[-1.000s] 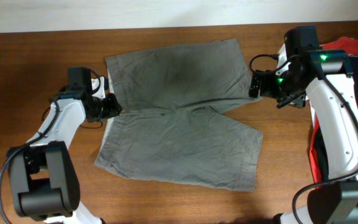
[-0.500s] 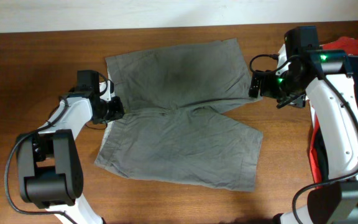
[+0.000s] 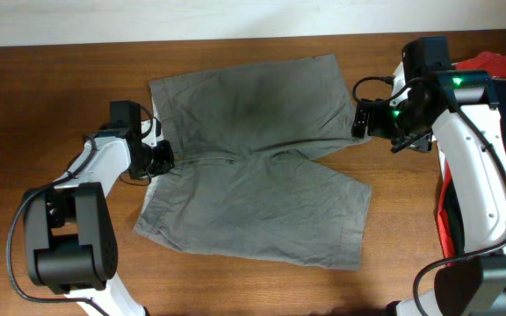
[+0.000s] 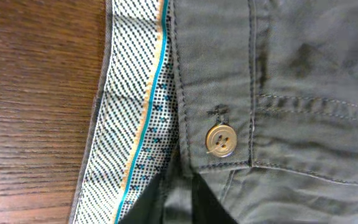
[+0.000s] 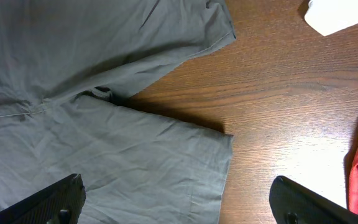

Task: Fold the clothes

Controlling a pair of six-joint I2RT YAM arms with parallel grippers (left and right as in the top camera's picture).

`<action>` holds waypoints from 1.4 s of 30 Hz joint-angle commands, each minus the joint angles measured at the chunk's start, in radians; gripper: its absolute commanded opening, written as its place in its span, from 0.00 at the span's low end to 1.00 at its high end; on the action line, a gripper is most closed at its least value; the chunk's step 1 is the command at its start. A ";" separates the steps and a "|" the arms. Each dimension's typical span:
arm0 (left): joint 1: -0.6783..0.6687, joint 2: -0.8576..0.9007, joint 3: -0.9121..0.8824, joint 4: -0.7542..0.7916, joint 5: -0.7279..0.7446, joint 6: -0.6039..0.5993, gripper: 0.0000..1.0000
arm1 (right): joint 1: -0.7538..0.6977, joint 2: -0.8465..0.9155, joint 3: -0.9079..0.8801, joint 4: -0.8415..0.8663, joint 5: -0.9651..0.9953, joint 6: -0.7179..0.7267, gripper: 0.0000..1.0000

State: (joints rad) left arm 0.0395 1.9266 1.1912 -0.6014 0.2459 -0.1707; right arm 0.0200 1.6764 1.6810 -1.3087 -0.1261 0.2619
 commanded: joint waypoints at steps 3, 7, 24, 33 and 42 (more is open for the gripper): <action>0.010 0.016 0.042 -0.036 -0.003 0.008 0.11 | -0.007 0.005 0.004 0.000 -0.009 0.002 0.99; 0.027 0.016 0.059 -0.055 0.001 0.008 0.00 | -0.007 0.005 0.004 0.000 -0.009 0.002 0.98; 0.050 0.061 0.084 -0.056 0.185 0.008 0.34 | -0.007 0.005 0.004 0.000 -0.009 0.002 0.98; 0.074 0.061 0.084 -0.074 0.126 0.008 0.01 | -0.007 0.005 0.004 0.000 -0.009 0.002 0.98; 0.113 0.055 0.084 -0.130 0.024 -0.023 0.01 | -0.007 0.006 0.004 0.000 -0.009 0.002 0.98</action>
State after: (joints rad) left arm 0.1448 1.9751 1.2552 -0.7113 0.3740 -0.1719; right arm 0.0200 1.6764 1.6810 -1.3087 -0.1261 0.2619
